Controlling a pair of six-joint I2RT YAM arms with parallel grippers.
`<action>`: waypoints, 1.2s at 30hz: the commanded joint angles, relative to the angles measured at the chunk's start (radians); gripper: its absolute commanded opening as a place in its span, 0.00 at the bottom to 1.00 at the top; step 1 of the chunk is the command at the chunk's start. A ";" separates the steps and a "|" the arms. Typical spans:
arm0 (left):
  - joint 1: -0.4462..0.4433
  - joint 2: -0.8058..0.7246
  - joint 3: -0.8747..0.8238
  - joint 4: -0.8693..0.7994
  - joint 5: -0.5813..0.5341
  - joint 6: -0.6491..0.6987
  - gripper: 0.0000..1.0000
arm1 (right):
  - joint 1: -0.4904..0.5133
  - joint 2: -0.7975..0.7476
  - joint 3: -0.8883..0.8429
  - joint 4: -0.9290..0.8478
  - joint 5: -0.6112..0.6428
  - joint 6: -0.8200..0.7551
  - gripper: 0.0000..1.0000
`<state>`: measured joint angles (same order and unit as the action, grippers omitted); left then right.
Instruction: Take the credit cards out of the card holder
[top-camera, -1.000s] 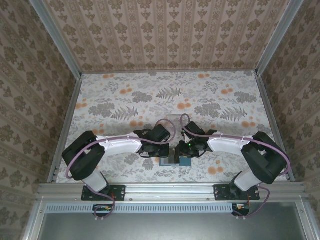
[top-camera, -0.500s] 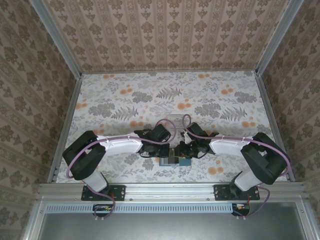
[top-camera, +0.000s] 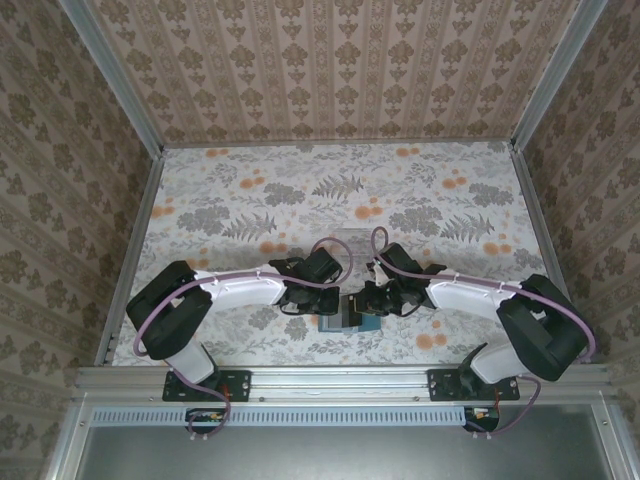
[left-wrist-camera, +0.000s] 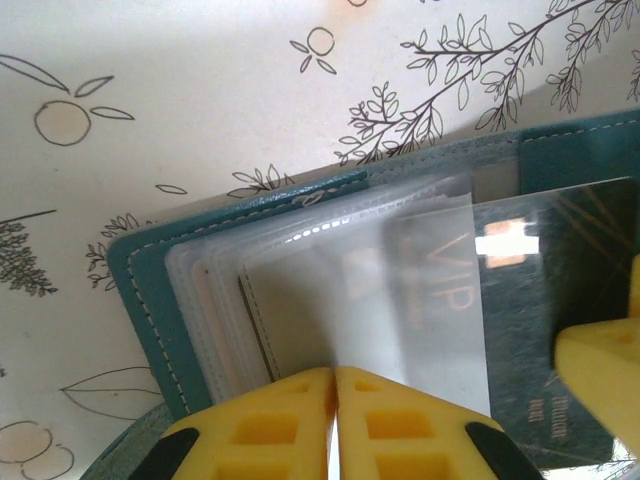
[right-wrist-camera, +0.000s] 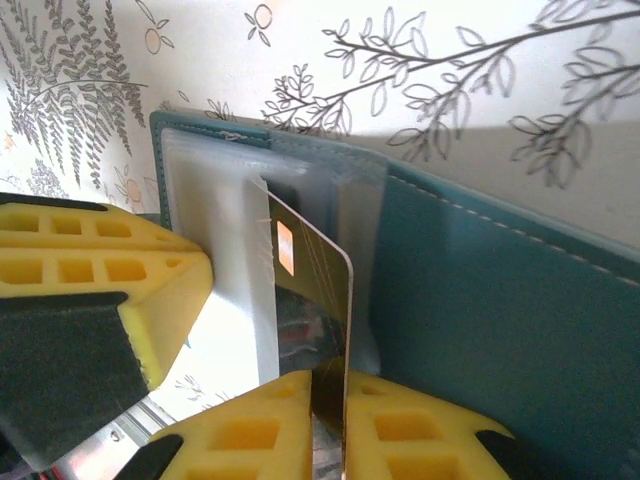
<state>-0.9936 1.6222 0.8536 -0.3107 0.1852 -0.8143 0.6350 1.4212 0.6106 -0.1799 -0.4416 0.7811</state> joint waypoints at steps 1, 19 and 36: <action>0.003 0.013 -0.027 -0.088 -0.043 0.017 0.11 | -0.017 -0.059 -0.005 -0.126 0.069 -0.042 0.13; 0.004 -0.022 -0.029 -0.057 -0.034 0.010 0.17 | -0.026 -0.042 0.000 -0.081 0.016 -0.028 0.13; 0.043 -0.156 -0.073 -0.088 -0.067 0.006 0.26 | -0.026 -0.006 0.020 -0.087 0.016 -0.028 0.13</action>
<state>-0.9619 1.4960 0.8032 -0.3683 0.1337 -0.8146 0.6121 1.3804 0.6109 -0.2584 -0.4126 0.7547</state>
